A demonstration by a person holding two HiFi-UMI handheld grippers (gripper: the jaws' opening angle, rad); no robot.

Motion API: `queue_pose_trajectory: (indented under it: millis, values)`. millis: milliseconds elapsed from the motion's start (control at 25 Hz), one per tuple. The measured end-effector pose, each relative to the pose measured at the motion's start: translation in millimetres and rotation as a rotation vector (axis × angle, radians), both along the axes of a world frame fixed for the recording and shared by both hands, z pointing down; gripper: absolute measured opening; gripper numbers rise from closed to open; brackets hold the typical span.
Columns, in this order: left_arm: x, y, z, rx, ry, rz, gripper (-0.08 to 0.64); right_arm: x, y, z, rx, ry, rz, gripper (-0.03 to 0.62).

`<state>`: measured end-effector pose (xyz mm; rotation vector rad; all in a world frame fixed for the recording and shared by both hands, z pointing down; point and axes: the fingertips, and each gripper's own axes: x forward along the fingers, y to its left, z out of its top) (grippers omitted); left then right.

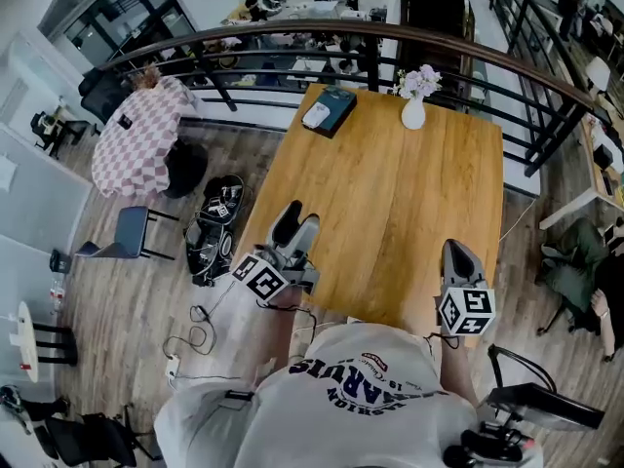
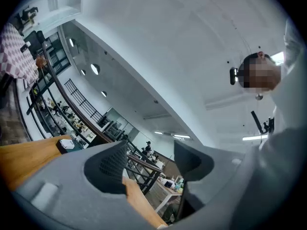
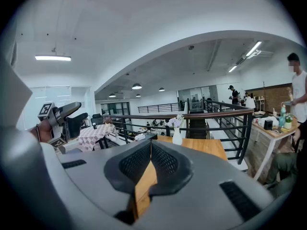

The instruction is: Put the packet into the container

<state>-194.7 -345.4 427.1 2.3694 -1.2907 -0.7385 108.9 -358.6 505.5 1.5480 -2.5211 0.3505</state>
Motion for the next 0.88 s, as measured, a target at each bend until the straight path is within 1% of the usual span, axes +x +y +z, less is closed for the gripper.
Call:
queue_pose_trajectory:
  millis: [40, 80, 160, 280, 440, 520, 600, 640, 760, 800, 880]
  values:
    - [2.3, 3.9, -2.6, 0.022, -0.025, 0.007, 0.25, 1.0, -1.1, -0.6, 0.001, 0.003, 0.0, 0.008]
    - [4.7, 8.0, -6.0, 0.052, -0.05, 0.016, 0.008, 2.5, -2.3, -1.5, 0.003, 0.004, 0.004, 0.009]
    - [9.5, 10.6, -10.5, 0.09, -0.089, 0.036, 0.0, 6.0, -3.5, -2.9, 0.007, 0.004, 0.019, 0.008]
    - [14.2, 4.4, -8.3, 0.086, -0.139, 0.054, 0.0, 7.7, -2.9, -1.7, 0.004, 0.002, 0.043, 0.008]
    - [14.7, 0.5, -9.6, 0.096, -0.14, 0.076, 0.0, 1.6, -3.6, -1.2, 0.004, 0.007, 0.052, 0.008]
    - [15.4, -2.8, -5.2, 0.093, -0.166, 0.088, 0.0, -0.6, -3.8, -1.7, 0.011, 0.008, 0.061, 0.008]
    - [16.2, -7.6, 1.4, 0.083, -0.227, 0.087, 0.0, -2.1, -3.3, -3.8, 0.022, 0.009, 0.073, 0.008]
    - [17.2, -10.2, 5.2, 0.077, -0.276, 0.08, 0.0, -2.5, -2.4, -5.7, 0.03, 0.011, 0.079, 0.008]
    - [26.7, -17.3, 19.8, 0.064, -0.463, 0.057, 0.0, -0.1, 4.6, -11.9, 0.057, 0.024, 0.101, 0.008]
    - [31.6, -18.4, 24.3, 0.066, -0.501, 0.062, 0.0, 1.3, 9.5, -13.7, 0.066, 0.029, 0.11, 0.008]
    - [40.1, -16.7, 31.7, 0.083, -0.533, 0.084, 0.0, 4.0, 23.3, -15.3, 0.076, 0.043, 0.131, 0.008]
